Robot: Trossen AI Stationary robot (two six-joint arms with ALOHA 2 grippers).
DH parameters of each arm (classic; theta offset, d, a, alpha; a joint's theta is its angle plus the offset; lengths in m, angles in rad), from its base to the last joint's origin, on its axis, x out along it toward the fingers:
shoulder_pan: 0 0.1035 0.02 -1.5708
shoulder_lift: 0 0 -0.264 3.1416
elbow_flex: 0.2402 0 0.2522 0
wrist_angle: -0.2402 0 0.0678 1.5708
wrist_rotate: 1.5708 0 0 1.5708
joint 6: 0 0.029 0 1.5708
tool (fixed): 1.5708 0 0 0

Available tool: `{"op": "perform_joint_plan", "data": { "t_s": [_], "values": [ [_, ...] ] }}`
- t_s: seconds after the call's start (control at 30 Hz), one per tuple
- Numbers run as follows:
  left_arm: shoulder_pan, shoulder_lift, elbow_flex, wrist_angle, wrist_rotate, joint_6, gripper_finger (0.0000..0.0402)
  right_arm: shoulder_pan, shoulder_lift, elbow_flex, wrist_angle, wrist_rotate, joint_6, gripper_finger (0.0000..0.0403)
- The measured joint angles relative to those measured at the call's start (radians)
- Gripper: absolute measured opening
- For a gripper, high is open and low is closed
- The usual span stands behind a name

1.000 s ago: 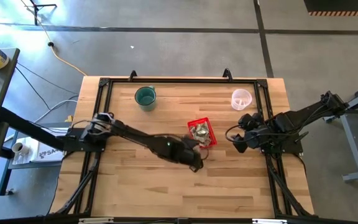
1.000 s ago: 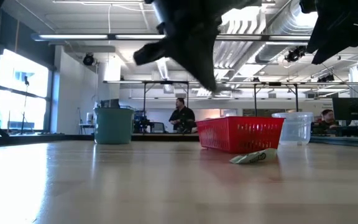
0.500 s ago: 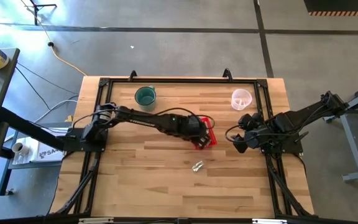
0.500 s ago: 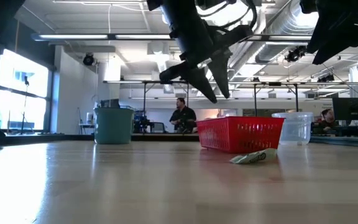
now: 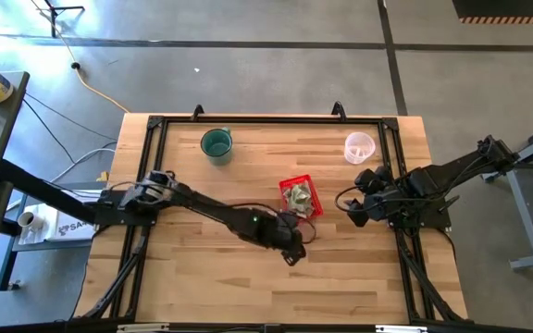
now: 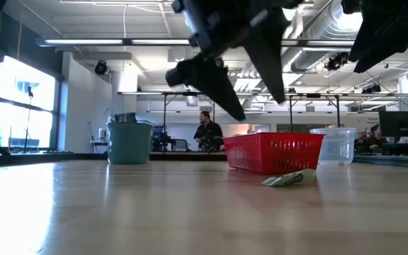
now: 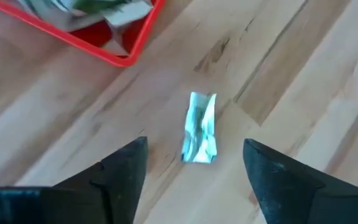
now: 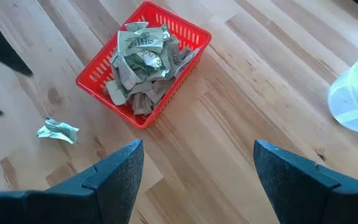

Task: Pick and place items into bin
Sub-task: Put the stevia packet into the orange bin

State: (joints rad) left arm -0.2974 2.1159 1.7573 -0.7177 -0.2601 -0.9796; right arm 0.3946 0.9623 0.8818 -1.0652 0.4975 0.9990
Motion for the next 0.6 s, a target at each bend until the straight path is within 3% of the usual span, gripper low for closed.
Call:
{"op": "perform_joint_plan", "data": {
  "t_s": [0.2,0.33,0.6],
  "values": [
    [-0.005,0.095,-0.003,0.111,0.061,-0.039,0.0315,0.000,0.000,0.000,-0.001,-0.007,-0.013,0.0293],
    [-0.005,0.130,-0.002,0.144,0.031,-0.045,0.0311,0.000,0.000,0.000,-0.007,-0.021,-0.013,0.0293],
    [-0.004,0.171,0.001,0.115,-0.063,-0.002,0.0243,0.000,0.000,0.000,-0.012,-0.022,-0.008,0.0293]
  ]
}}
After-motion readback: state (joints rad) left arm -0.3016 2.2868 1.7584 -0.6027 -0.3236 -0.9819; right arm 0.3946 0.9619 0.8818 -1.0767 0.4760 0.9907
